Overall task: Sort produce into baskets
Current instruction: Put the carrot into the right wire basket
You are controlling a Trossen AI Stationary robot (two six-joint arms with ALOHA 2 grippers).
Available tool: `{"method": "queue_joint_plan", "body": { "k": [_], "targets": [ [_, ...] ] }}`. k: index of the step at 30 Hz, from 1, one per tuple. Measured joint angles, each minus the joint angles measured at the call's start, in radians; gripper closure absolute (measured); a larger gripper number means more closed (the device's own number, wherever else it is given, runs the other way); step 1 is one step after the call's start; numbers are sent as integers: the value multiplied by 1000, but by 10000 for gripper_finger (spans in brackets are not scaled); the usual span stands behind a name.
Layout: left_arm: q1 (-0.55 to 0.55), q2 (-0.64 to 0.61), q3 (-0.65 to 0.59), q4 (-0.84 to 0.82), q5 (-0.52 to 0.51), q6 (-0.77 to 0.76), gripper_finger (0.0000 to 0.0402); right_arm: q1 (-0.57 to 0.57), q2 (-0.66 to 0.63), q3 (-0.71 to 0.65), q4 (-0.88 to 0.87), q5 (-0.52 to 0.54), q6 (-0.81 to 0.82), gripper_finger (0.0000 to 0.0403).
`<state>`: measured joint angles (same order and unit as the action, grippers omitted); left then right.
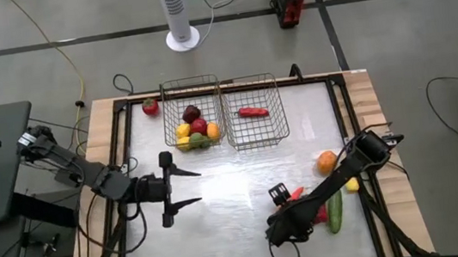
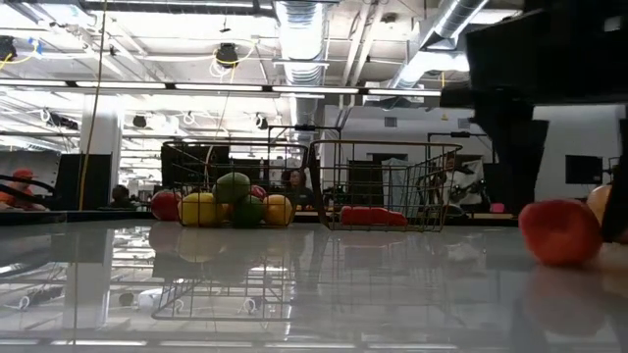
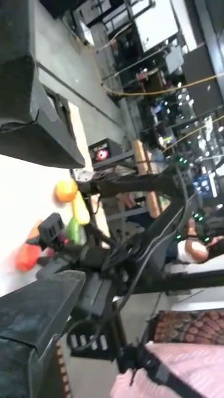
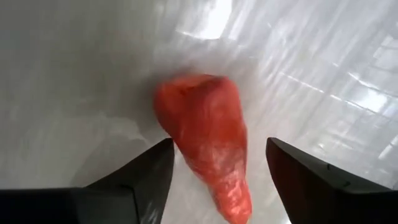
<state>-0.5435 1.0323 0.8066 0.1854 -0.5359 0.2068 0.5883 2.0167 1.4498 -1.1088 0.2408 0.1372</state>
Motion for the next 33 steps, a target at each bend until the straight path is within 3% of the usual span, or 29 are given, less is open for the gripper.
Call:
{"method": "queue_joint_plan", "body": {
  "k": [4,11,16,20,25,29,33],
  "targets": [
    [-42,-2,0,-53,-31,-4,132,-29,0,0,42,-56,-36,155],
    [-85,-1,0,-94,-67,58,132,-69,-1,0,32,-86,-68,257],
    [-91,-1,0,-90,-82,69,132,-99,-2,29,-120,-60,-62,262],
    [-91,-1,0,-90,-120,112,132,-121,-2,102,-290,75,-46,258],
    [-90,-1,0,-89,-276,125,132,-173,-2,226,-465,359,34,244],
    [-90,-1,0,-90,-357,119,132,-238,-28,291,-435,526,43,244],
    [-90,-1,0,-90,-362,104,132,-320,-43,340,-443,623,46,241]
  ]
}}
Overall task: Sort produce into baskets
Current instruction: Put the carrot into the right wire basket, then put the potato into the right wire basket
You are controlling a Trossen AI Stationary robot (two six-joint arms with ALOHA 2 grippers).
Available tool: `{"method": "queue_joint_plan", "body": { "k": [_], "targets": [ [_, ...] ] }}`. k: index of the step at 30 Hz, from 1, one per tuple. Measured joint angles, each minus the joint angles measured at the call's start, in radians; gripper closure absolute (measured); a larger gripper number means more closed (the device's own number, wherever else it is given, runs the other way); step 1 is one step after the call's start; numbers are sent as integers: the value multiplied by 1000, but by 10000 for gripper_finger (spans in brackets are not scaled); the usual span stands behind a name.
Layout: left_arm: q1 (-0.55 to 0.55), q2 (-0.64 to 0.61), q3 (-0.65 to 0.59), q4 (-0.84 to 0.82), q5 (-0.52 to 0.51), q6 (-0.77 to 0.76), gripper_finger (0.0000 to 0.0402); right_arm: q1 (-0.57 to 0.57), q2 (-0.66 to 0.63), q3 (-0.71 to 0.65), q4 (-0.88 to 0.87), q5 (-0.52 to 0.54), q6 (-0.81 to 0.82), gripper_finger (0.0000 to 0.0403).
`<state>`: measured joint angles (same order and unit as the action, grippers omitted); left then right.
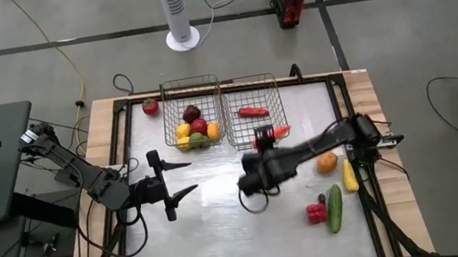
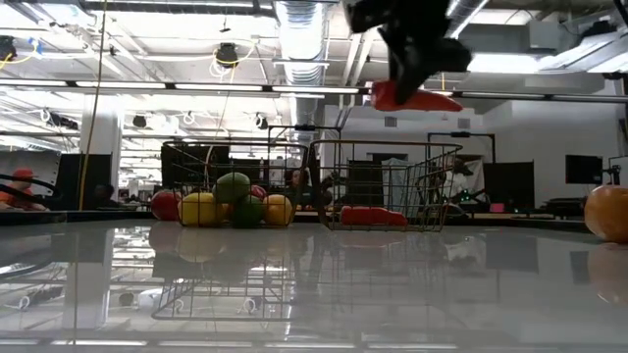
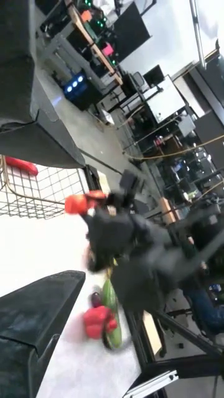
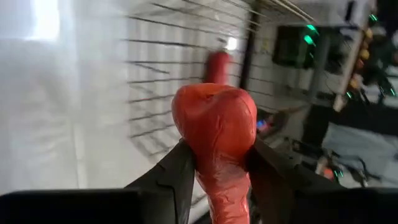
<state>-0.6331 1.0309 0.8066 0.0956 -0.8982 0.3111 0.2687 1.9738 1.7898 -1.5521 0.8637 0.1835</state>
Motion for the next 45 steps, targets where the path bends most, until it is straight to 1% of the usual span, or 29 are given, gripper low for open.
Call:
{"method": "queue_joint_plan", "body": {
  "k": [7,10,13,15,18,21,25,27,29,32,33,36,40,42,45],
  "targets": [
    [13,0,0,-1,-4,-1,132,-159,-23,11,72,23,-20,217],
    [24,0,0,0,-4,-5,132,-218,-20,10,85,-8,-53,186],
    [29,0,0,-7,-4,-16,132,-263,-22,10,124,-71,-79,147],
    [29,0,0,-13,-4,-17,132,-276,-20,10,109,-106,-83,125],
    [29,0,0,-25,-4,-21,132,-262,-21,10,26,-111,-41,103],
    [29,0,0,-37,-4,-27,132,-219,-21,10,-19,-131,12,98],
    [29,0,0,-39,-5,-27,132,-134,-56,11,-5,-316,43,98],
    [29,0,0,-40,-6,-30,132,-92,-75,-5,-16,-345,87,98],
    [29,0,0,-45,-5,-48,132,-64,-116,-55,-13,-353,128,98],
    [29,0,0,-63,-4,-78,132,-49,-219,-158,-14,-426,224,97],
    [29,0,0,-67,-4,-88,132,-45,-260,-203,-11,-443,255,97],
    [29,0,0,-70,-3,-98,132,-29,-376,-353,33,-448,371,97],
    [29,0,0,-72,-1,-128,132,-27,-515,-559,118,-502,518,95],
    [29,0,0,-76,-1,-134,132,-28,-559,-657,167,-514,555,93],
    [29,0,0,-80,-1,-136,132,-32,-591,-773,204,-550,568,82]
  ]
}}
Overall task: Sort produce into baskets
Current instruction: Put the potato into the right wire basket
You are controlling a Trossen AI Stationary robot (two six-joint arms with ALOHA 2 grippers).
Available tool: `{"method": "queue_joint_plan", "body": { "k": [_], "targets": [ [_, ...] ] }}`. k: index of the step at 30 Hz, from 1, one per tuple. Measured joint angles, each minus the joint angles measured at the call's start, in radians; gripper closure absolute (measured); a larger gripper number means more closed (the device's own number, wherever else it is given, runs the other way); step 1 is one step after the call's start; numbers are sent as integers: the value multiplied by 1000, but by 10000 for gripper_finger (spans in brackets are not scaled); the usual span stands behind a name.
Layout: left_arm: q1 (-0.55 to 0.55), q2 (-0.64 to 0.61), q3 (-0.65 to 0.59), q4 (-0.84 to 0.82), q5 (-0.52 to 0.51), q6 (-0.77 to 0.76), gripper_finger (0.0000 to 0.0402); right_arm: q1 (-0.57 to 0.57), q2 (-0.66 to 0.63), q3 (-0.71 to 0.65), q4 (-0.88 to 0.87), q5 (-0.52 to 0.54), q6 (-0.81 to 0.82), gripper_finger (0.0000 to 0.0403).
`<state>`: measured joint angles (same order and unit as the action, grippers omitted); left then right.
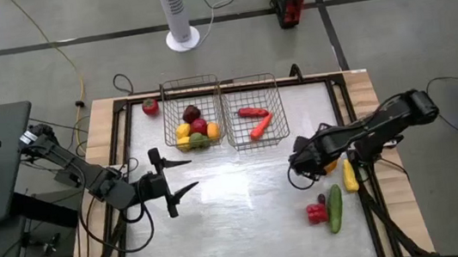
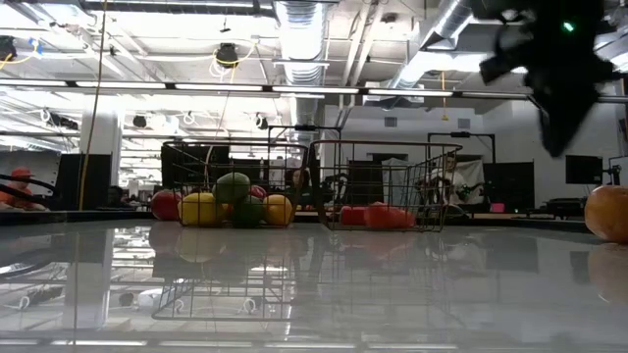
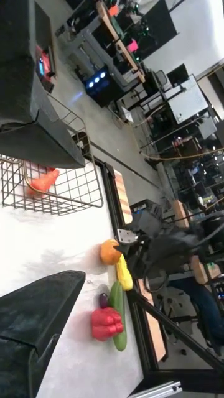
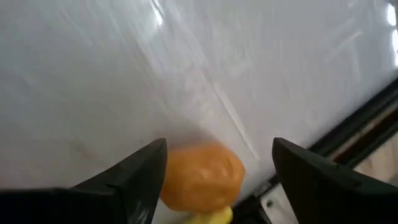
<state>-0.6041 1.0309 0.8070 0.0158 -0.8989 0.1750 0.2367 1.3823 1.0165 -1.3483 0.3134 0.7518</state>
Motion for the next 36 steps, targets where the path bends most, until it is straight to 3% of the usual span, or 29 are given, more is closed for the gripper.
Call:
{"method": "queue_joint_plan", "body": {
  "k": [10,17,24,32,36],
  "targets": [
    [0,0,0,-8,-3,11,132,9,55,-126,34,-118,-110,6],
    [0,0,0,-31,-2,3,132,19,154,-167,92,-190,-193,20],
    [0,0,0,-29,-2,1,132,18,256,-192,105,-196,-246,27],
    [0,0,0,-28,-2,1,132,16,287,-188,99,-195,-260,88],
    [0,0,0,-27,-2,1,132,16,285,-155,78,-185,-252,91]
  ]
}}
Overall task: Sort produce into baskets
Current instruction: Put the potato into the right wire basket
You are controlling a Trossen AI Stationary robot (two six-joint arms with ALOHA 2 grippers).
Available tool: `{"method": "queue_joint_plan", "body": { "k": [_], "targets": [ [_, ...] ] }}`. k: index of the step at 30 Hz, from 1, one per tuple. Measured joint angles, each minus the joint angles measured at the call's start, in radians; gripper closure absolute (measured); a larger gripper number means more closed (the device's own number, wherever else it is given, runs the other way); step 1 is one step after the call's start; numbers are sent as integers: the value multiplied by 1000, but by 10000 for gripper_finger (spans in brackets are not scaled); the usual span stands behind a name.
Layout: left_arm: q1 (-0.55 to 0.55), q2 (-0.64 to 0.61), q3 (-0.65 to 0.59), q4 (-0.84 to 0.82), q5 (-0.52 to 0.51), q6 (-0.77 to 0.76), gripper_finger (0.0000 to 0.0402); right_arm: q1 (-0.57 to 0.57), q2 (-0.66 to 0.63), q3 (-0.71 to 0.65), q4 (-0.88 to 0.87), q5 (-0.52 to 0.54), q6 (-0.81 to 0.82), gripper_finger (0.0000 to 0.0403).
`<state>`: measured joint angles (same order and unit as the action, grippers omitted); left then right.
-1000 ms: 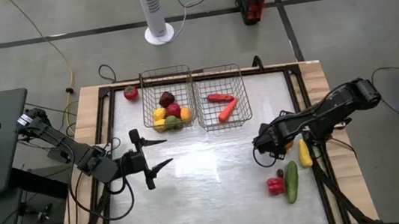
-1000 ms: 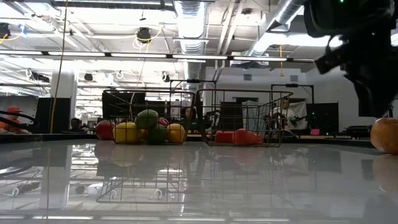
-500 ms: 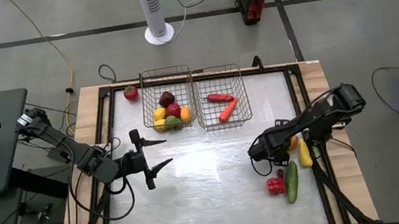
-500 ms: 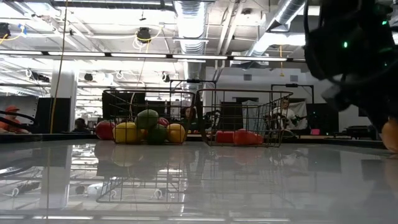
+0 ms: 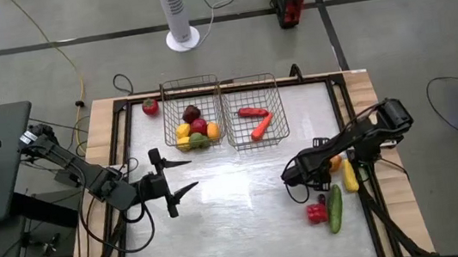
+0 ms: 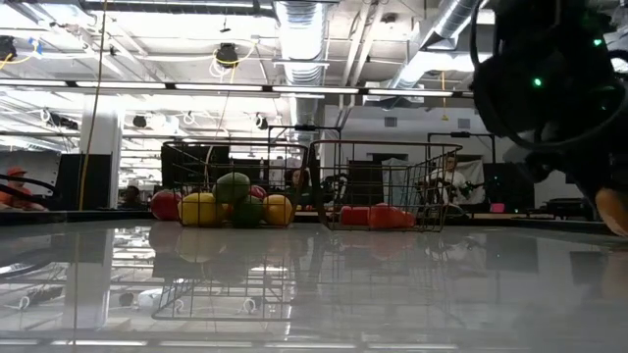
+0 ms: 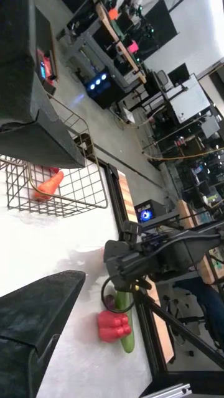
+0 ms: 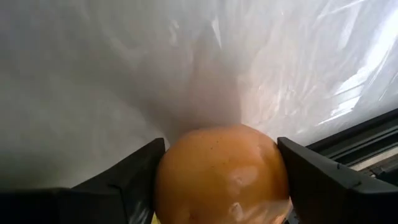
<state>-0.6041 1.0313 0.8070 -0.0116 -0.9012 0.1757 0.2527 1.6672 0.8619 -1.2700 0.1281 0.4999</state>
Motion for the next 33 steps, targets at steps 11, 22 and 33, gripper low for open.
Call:
{"method": "queue_joint_plan", "body": {
  "k": [11,22,33],
  "targets": [
    [0,0,0,2,0,0,132,0,0,331,-284,220,27,86],
    [0,0,0,3,0,-5,132,-41,2,632,-186,622,-8,84],
    [0,0,0,2,0,-14,132,-150,2,673,134,633,-252,84]
  ]
}}
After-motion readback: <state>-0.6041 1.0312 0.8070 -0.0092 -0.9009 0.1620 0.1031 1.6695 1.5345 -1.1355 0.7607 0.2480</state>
